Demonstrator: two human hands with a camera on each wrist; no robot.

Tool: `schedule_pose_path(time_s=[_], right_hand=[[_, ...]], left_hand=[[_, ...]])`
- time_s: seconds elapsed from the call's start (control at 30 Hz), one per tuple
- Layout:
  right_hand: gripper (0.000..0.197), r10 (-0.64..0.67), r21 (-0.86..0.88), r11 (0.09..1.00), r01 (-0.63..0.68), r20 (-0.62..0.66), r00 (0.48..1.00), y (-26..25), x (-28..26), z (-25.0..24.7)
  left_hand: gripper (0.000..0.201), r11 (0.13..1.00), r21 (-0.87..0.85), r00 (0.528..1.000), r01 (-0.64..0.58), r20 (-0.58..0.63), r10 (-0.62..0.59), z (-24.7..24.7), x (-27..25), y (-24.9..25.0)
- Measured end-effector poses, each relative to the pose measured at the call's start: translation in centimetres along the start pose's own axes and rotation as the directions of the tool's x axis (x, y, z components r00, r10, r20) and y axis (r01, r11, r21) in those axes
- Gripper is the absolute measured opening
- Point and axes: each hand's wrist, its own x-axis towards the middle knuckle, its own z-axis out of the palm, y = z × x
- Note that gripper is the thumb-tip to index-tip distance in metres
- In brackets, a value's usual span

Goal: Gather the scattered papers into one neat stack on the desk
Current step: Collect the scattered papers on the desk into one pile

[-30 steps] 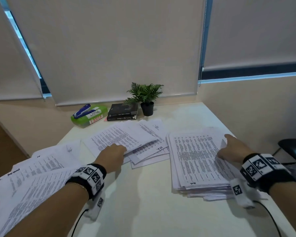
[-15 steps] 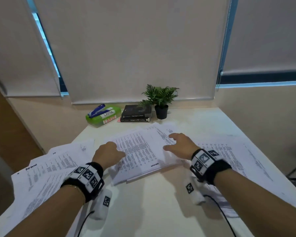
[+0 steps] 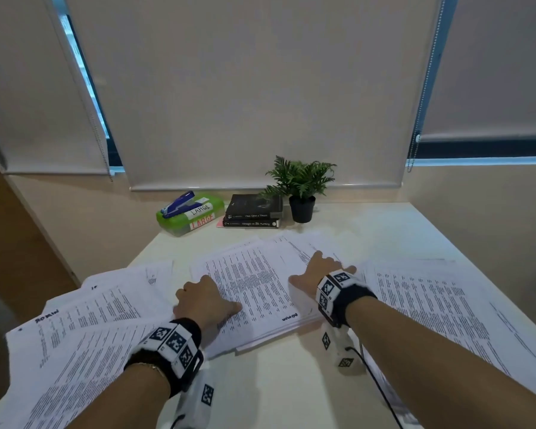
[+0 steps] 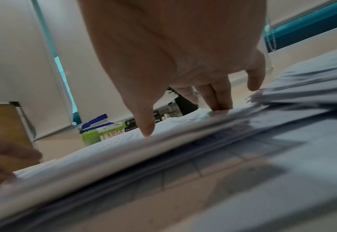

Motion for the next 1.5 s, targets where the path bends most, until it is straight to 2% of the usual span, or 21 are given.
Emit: schedule_pose_path(time_s=[0.07, 0.17, 0.23, 0.33, 0.4, 0.47, 0.57, 0.6, 0.7, 0.73, 0.8, 0.87, 1.0, 1.1, 1.17, 1.23, 1.27, 1.33, 1.4, 1.5], right_hand=[[0.092, -0.061, -0.005, 0.998, 0.061, -0.02, 0.998, -1.0, -0.5, 0.4], [0.085, -0.115, 0.123, 0.986, 0.117, -0.023, 0.993, -2.1, -0.8, 0.7], [0.098, -0.043, 0.123, 0.991, 0.046, -0.027, 0.999, -2.0, -0.8, 0.8], [0.119, 0.086, 0.099, 0.991, -0.085, 0.0, 0.996, -1.0, -0.4, 1.0], [0.119, 0.075, 0.069, 0.995, -0.074, -0.013, 0.997, -1.2, -0.3, 1.2], [0.106, 0.0, 0.09, 0.996, 0.002, -0.021, 1.0, -2.3, -0.6, 1.1], [0.075, -0.105, 0.223, 0.969, 0.103, -0.002, 0.994, -3.7, -1.3, 0.8], [0.075, -0.093, 0.225, 0.97, 0.089, 0.006, 0.996, -3.8, -1.5, 0.7], [0.1, 0.014, 0.12, 0.993, -0.014, 0.005, 1.0, -3.1, -1.7, 0.9], [0.101, 0.024, 0.104, 0.994, -0.023, -0.002, 1.0, -2.9, -1.7, 0.9], [0.081, -0.011, 0.116, 0.993, 0.01, 0.009, 1.0, -2.8, -1.9, 0.5], [0.052, -0.052, 0.241, 0.97, 0.038, 0.053, 0.997, -3.1, -2.5, 0.0], [0.033, -0.076, 0.355, 0.934, 0.035, 0.101, 0.992, -3.3, -4.3, -0.7], [0.034, -0.09, 0.391, 0.92, 0.025, 0.148, 0.985, -2.4, -5.7, -1.2], [0.034, -0.045, 0.273, 0.962, 0.003, 0.146, 0.988, -2.2, -6.6, -0.9], [0.049, -0.002, 0.098, 0.995, -0.006, 0.087, 0.996, -2.3, -7.4, -0.6], [0.048, -0.004, 0.08, 0.997, -0.002, 0.08, 0.997, -2.6, -7.5, -0.5], [0.035, -0.055, 0.156, 0.987, 0.038, 0.104, 0.993, -2.8, -7.7, -1.1], [0.036, -0.066, 0.295, 0.955, 0.026, 0.128, 0.99, -2.7, -8.0, -1.2], [0.032, -0.037, 0.415, 0.91, -0.029, 0.15, 0.988, -2.6, -8.4, -0.3]], left_hand=[[0.074, 0.999, -0.031, 1.0, -0.016, 0.006, 0.016, -0.3, 0.1, -0.1], [0.076, 0.996, -0.085, 1.0, 0.012, 0.011, -0.011, -0.5, 0.3, -0.2], [0.064, 0.993, -0.109, 0.999, 0.043, 0.009, -0.043, -0.5, 0.3, -0.3], [0.064, 0.989, -0.13, 0.998, 0.069, 0.021, -0.066, -0.3, 0.3, -0.3], [0.064, 0.987, -0.147, 0.998, 0.06, 0.018, -0.058, 0.0, 0.4, 0.0], [0.067, 0.984, -0.172, 0.999, 0.053, 0.014, -0.051, 0.4, 0.0, 0.6], [0.07, 0.978, -0.202, 0.999, 0.05, -0.002, -0.051, 0.5, -0.4, 1.2], [0.072, 0.979, -0.194, 0.998, 0.054, -0.009, -0.057, 0.4, -0.5, 1.1], [0.082, 0.985, -0.137, 0.994, 0.105, -0.012, -0.108, 0.1, -0.4, 0.3], [0.08, 0.984, -0.144, 0.993, 0.109, -0.018, -0.113, 0.0, -0.2, 0.1], [0.07, 0.974, -0.204, 0.995, 0.094, -0.015, -0.1, -0.1, -0.2, 0.1], [0.062, 0.958, -0.28, 0.998, 0.064, 0.004, -0.065, -0.3, -0.7, 0.9], [0.066, 0.974, -0.224, 0.999, 0.034, 0.023, -0.03, 0.2, -1.4, 2.1], [0.066, 0.978, -0.207, 0.999, 0.037, 0.023, -0.033, 0.3, -1.8, 1.9], [0.072, 0.983, -0.166, 0.997, 0.079, 0.03, -0.075, 0.4, -2.1, 1.6], [0.087, 0.989, -0.104, 0.994, 0.107, 0.029, -0.105, 0.6, -2.3, 1.5], [0.092, 0.99, -0.09, 0.994, 0.109, 0.026, -0.107, 0.7, -2.4, 1.5], [0.095, 0.991, -0.092, 0.996, 0.094, 0.019, -0.092, 0.8, -2.4, 1.7], [0.098, 0.992, -0.086, 0.996, 0.093, 0.012, -0.092, 0.9, -2.4, 1.8], [0.104, 0.992, -0.087, 0.996, 0.093, 0.005, -0.093, 0.9, -2.7, 2.0]])
